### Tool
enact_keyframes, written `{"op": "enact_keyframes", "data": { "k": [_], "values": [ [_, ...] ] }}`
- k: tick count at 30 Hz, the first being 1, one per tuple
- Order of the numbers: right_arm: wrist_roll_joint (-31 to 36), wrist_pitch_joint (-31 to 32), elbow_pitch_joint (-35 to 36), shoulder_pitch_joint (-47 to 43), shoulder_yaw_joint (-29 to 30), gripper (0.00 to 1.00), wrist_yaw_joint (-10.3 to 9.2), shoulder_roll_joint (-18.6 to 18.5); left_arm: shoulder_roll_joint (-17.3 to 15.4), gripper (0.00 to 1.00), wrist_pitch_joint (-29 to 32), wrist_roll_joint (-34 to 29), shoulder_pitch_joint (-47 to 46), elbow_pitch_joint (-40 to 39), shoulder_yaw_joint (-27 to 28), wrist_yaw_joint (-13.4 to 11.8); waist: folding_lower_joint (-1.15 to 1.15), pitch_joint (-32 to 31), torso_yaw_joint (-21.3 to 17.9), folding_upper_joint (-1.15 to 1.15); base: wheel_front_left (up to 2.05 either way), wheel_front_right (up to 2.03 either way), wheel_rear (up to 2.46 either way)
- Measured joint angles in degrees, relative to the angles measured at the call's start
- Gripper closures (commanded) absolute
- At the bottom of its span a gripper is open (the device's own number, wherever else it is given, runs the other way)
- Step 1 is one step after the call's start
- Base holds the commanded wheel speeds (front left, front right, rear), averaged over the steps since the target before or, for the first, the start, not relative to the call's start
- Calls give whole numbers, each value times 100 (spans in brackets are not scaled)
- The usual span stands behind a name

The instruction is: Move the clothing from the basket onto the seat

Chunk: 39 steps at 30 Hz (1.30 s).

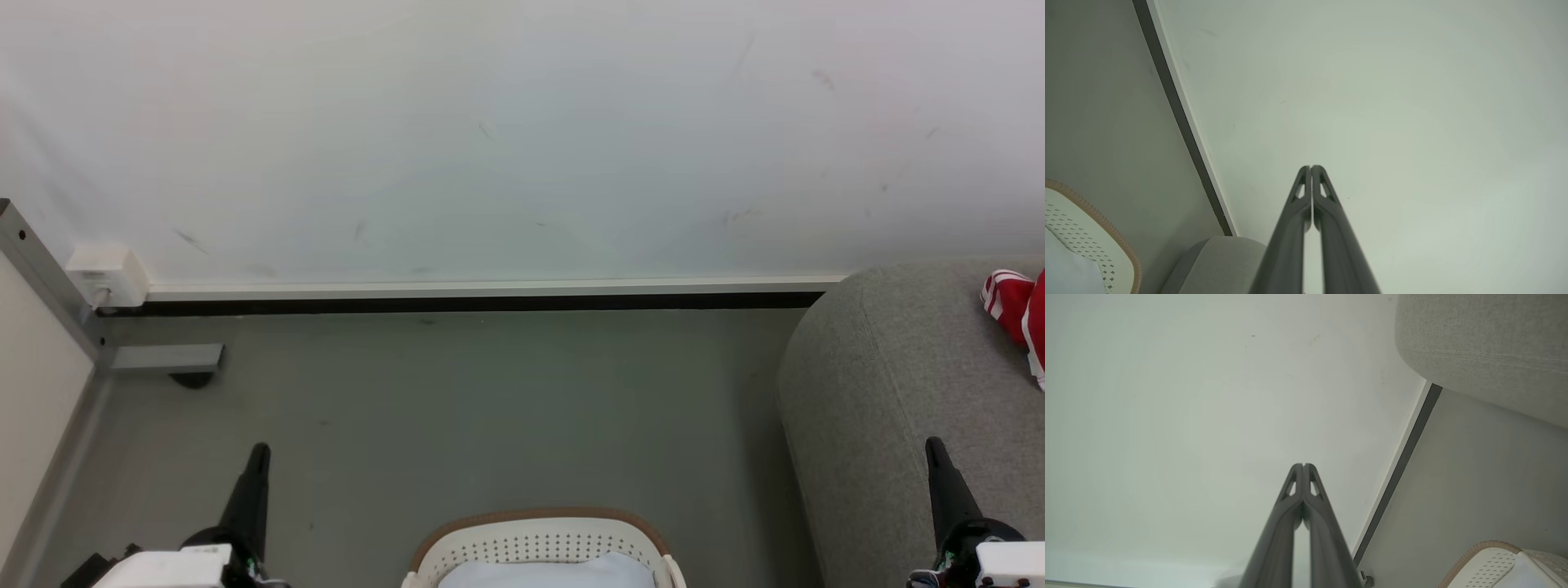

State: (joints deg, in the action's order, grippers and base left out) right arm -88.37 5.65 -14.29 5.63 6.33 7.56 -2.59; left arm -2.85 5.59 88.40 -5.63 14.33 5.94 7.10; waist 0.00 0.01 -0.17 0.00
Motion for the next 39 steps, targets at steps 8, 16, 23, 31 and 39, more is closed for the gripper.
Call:
{"op": "enact_keyframes", "data": {
  "k": [8,16,23,31,39],
  "values": [
    [-325,85,2,23,9,100,0,-4,2,100,91,305,-34,-9,55,22,0,12,15,0,0,0,0],
    [-403,90,3,33,10,100,0,-5,3,100,96,357,-41,-12,64,29,0,14,17,0,0,0,0],
    [-403,90,3,34,10,100,0,-7,3,100,96,357,-41,-13,64,29,0,14,17,0,0,0,0],
    [-403,90,3,34,10,100,-1,-7,3,100,96,357,-41,-13,64,29,0,14,17,0,0,0,0],
    [-403,90,3,34,10,100,0,-7,3,100,96,357,-42,-13,64,30,-1,14,17,0,0,0,0]
  ]
}}
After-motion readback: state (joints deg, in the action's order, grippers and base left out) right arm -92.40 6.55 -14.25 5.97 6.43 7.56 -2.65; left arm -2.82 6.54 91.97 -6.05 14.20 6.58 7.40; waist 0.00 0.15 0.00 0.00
